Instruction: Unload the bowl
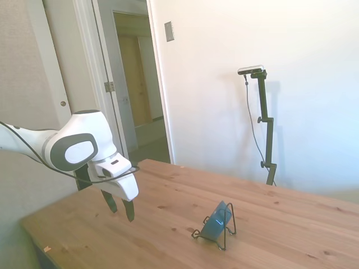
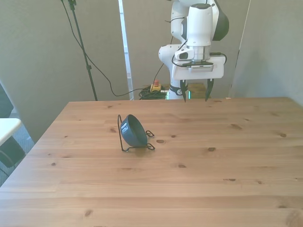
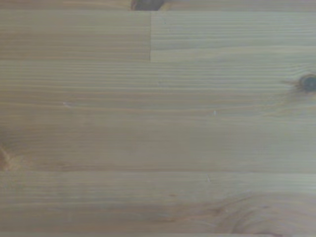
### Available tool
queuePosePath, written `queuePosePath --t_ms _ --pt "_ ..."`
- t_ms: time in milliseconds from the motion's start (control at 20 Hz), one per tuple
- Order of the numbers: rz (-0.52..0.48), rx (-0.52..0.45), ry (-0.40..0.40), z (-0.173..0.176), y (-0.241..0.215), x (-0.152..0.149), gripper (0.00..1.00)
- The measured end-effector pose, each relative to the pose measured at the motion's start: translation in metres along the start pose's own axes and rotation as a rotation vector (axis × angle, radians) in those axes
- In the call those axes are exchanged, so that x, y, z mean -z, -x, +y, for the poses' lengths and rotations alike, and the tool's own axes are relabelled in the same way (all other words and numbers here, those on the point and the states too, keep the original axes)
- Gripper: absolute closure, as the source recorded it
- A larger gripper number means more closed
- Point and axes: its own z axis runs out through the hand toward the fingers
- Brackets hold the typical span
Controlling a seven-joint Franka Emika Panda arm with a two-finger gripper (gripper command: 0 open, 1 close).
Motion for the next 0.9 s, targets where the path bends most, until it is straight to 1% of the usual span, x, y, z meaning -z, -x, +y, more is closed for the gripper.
queuePosePath --t_ms 150,300,600,750,900 --pt "0.009 0.006 -0.009 -0.002 -0.003 0.0 0.0" --pt "0.054 -0.03 -0.022 -0.01 -0.024 0.0 0.0" --pt "0.182 -0.191 0.025 -0.026 -0.096 0.009 0.0" --pt "0.231 -0.265 0.049 -0.021 -0.132 0.014 0.0" --pt "0.259 -0.326 0.112 -0.007 -0.156 0.01 0.0"
